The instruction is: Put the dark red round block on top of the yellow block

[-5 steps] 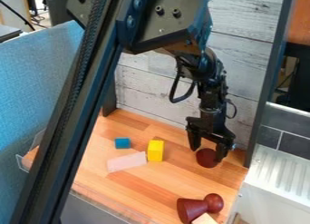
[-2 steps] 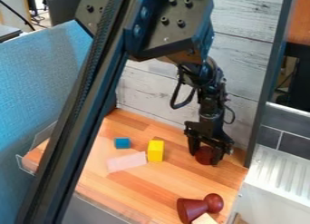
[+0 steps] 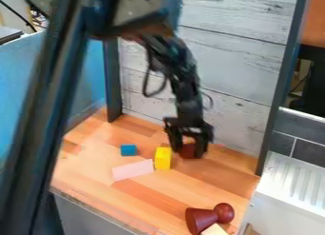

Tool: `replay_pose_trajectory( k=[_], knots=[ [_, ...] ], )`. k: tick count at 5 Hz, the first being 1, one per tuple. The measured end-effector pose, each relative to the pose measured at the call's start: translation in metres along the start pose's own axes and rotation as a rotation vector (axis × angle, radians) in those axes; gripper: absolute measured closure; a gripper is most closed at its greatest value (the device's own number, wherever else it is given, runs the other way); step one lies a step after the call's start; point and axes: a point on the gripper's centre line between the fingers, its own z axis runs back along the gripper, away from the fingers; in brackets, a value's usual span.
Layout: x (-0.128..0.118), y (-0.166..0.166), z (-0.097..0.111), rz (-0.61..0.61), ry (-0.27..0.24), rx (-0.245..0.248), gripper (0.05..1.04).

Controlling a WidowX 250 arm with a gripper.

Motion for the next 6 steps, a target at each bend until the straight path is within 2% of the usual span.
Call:
replay_pose_trajectory(
  k=[1, 2, 4, 6],
  knots=[
    [-0.011, 0.012, 0.018, 0.002, -0.019, -0.002, 0.286],
    [-0.017, 0.014, 0.021, -0.036, -0.044, 0.034, 0.286],
    [-0.023, 0.025, 0.011, -0.055, -0.055, 0.121, 0.286],
    [-0.017, 0.026, 0.013, -0.048, -0.08, 0.141, 0.286]
  ],
)
